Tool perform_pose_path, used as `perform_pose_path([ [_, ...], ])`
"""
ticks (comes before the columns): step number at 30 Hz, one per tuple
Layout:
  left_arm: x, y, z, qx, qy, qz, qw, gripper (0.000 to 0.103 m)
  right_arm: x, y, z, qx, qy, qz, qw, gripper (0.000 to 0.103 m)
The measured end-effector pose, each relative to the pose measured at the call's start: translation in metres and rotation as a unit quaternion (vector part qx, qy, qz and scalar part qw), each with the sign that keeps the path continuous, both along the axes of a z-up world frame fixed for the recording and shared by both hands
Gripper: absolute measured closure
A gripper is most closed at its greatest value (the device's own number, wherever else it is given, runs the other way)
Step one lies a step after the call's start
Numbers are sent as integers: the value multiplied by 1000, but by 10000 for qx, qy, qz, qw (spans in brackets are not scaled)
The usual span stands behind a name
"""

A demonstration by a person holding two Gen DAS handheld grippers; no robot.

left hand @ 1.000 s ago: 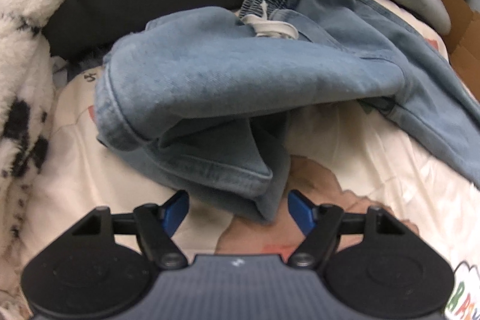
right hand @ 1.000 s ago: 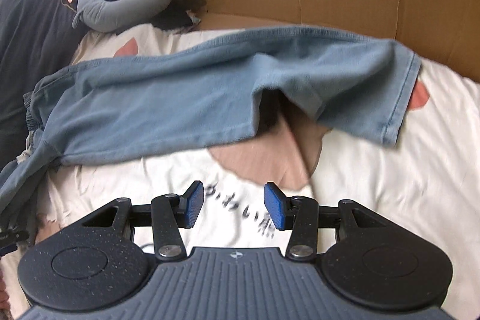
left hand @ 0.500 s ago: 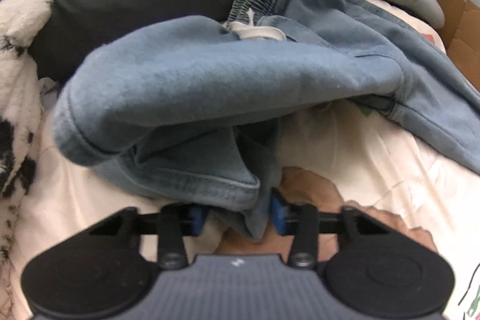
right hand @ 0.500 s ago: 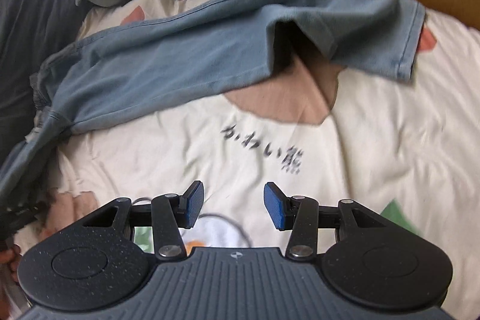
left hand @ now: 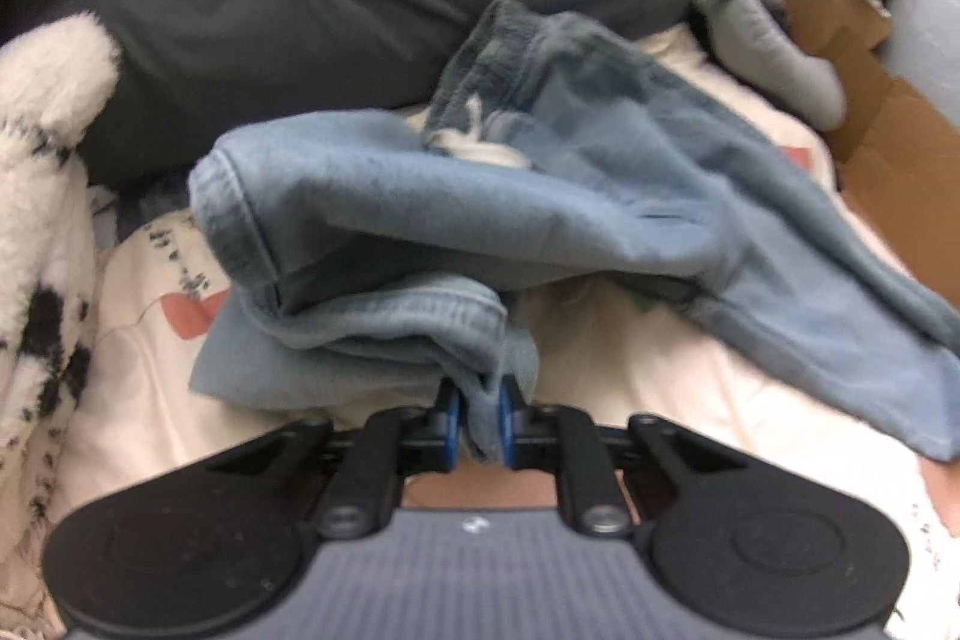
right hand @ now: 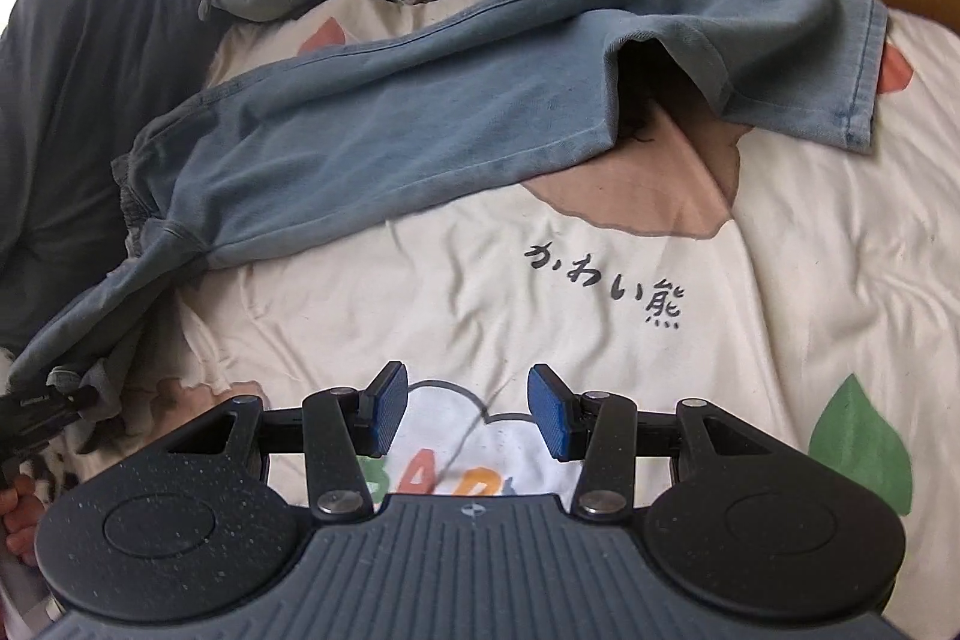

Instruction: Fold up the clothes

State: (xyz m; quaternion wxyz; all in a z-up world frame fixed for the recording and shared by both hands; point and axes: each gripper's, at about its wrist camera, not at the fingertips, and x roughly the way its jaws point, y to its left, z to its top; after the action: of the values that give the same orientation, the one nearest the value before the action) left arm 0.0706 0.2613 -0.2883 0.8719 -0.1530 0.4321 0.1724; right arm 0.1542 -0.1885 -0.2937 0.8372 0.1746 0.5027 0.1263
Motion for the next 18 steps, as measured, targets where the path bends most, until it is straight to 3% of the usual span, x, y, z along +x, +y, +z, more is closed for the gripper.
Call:
perform_pose_path([
  [9,0,-16,43,-435,-222,-346,9982,92,3,3,9,261,-75,84,9996,51],
  [18,5,-47,83,-929,-523,-982,9894,92,5,4,13,397,-64,99,9991,51],
])
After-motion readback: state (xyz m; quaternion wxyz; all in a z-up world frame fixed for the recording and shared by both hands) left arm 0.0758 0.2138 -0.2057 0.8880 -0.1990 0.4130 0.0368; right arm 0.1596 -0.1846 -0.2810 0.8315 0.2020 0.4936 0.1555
